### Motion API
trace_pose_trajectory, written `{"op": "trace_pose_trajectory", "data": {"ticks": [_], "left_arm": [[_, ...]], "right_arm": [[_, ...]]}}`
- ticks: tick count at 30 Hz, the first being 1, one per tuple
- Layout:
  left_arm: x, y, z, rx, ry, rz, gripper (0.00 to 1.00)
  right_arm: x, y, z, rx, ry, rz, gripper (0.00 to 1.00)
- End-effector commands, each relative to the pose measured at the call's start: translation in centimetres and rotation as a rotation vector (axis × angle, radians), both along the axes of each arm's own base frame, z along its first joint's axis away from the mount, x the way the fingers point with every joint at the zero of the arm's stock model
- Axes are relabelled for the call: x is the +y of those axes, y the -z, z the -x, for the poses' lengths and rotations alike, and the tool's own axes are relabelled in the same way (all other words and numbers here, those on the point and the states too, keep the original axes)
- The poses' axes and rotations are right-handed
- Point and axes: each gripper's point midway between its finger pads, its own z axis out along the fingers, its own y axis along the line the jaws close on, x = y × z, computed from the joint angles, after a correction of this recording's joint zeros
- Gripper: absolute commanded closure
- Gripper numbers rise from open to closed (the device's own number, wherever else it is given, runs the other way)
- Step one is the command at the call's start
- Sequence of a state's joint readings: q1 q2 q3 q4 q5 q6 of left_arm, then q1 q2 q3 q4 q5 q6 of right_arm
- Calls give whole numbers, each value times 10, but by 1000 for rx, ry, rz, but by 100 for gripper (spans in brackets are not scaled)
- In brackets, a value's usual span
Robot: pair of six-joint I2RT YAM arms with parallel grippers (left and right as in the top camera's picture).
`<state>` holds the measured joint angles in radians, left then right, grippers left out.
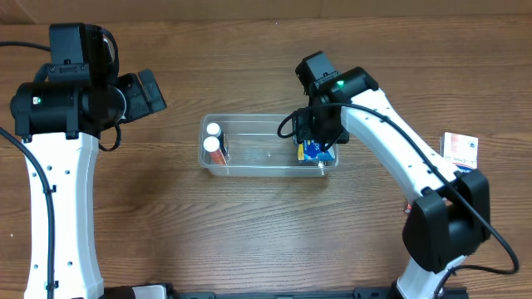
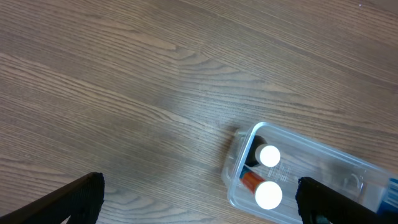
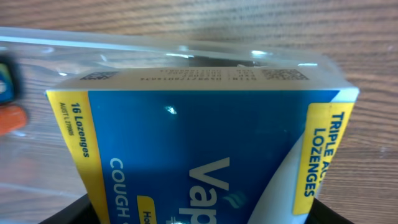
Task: Pack container
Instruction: 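Lower the Vapodrops box into the container's right end and release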
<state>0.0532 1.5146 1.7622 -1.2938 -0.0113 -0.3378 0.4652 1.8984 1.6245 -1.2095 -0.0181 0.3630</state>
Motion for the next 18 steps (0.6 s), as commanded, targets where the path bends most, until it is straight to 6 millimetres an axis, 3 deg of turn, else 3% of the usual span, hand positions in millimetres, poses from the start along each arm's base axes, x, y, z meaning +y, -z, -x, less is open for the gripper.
{"op": "trace_pose_trajectory", "data": {"ticks": [1,6,8,10,14,17,18], "left_arm": [[-1,-1,-1,-3,4,5,0],[-1,-1,-1,-3,4,6,0],[-1,-1,-1,-1,4,6,0],[-1,-1,0,1,5,6,0],[-1,-1,0,1,4,6,0],[-1,-1,0,1,4,6,0],[-1,-1,0,1,4,6,0]], "right_arm": [[-2,11,0,22,12,21,30],[-1,21,-1,41,11,30,29],[-1,21,-2,39,9,29,22],[-1,21,-2,38,9,30,0],[-7,19,-12,-10,17,65,0],[-12,-2,-22,-86,22,84,0],[-16,-23,-29,-152,32,91,0]]}}
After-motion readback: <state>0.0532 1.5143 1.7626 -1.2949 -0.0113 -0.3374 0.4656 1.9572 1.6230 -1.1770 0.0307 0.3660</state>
